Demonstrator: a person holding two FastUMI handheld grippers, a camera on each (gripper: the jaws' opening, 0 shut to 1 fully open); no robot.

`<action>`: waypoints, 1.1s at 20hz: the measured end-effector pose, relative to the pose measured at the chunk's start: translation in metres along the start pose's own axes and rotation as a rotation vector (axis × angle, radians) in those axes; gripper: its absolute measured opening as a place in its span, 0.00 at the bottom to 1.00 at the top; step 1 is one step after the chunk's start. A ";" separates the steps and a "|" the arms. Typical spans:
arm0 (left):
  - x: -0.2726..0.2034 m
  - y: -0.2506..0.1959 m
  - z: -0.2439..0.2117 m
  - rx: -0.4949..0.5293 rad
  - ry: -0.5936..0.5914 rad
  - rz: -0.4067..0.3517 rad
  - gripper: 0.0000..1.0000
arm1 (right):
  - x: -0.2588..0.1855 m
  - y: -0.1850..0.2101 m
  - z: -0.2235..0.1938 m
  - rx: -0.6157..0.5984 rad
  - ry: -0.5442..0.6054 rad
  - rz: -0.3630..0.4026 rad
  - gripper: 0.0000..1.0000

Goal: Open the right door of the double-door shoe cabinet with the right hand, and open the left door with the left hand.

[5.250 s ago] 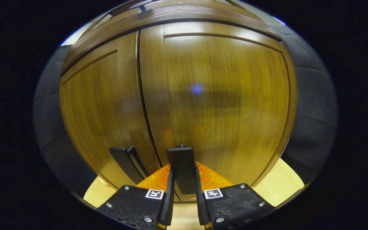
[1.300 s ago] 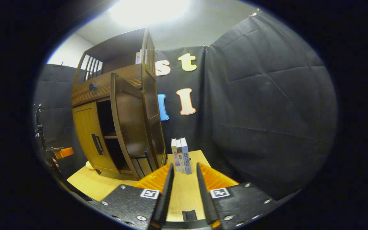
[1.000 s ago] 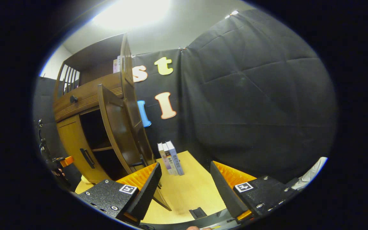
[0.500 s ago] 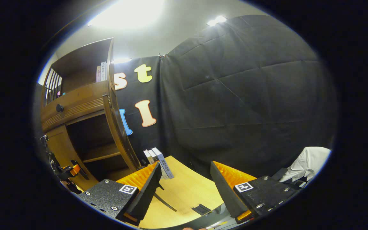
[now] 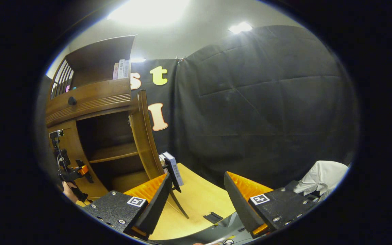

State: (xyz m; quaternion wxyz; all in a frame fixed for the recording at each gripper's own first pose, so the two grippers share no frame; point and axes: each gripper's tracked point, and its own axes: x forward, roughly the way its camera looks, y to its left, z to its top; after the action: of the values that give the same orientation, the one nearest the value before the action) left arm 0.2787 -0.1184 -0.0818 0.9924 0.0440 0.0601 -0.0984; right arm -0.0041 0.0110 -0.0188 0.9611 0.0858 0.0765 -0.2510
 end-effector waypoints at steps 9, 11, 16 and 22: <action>-0.009 -0.002 0.000 -0.031 -0.001 0.010 0.23 | 0.021 0.044 -0.035 -0.061 0.022 0.158 0.95; -0.017 -0.001 0.008 -0.026 -0.008 0.006 0.23 | 0.020 0.060 -0.039 -0.042 0.029 0.201 0.92; -0.045 -0.007 0.016 -0.016 -0.019 -0.026 0.25 | 0.015 0.072 -0.053 -0.041 0.055 0.233 0.93; -0.064 -0.004 0.014 -0.014 -0.022 -0.068 0.27 | 0.009 0.089 -0.071 -0.028 0.079 0.257 0.95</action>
State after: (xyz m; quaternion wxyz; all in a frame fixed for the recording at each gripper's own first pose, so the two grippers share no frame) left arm 0.2171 -0.1116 -0.0602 0.9893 0.0341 0.0511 -0.1320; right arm 0.0401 0.0975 -0.0783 0.9828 0.0911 0.1062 -0.1209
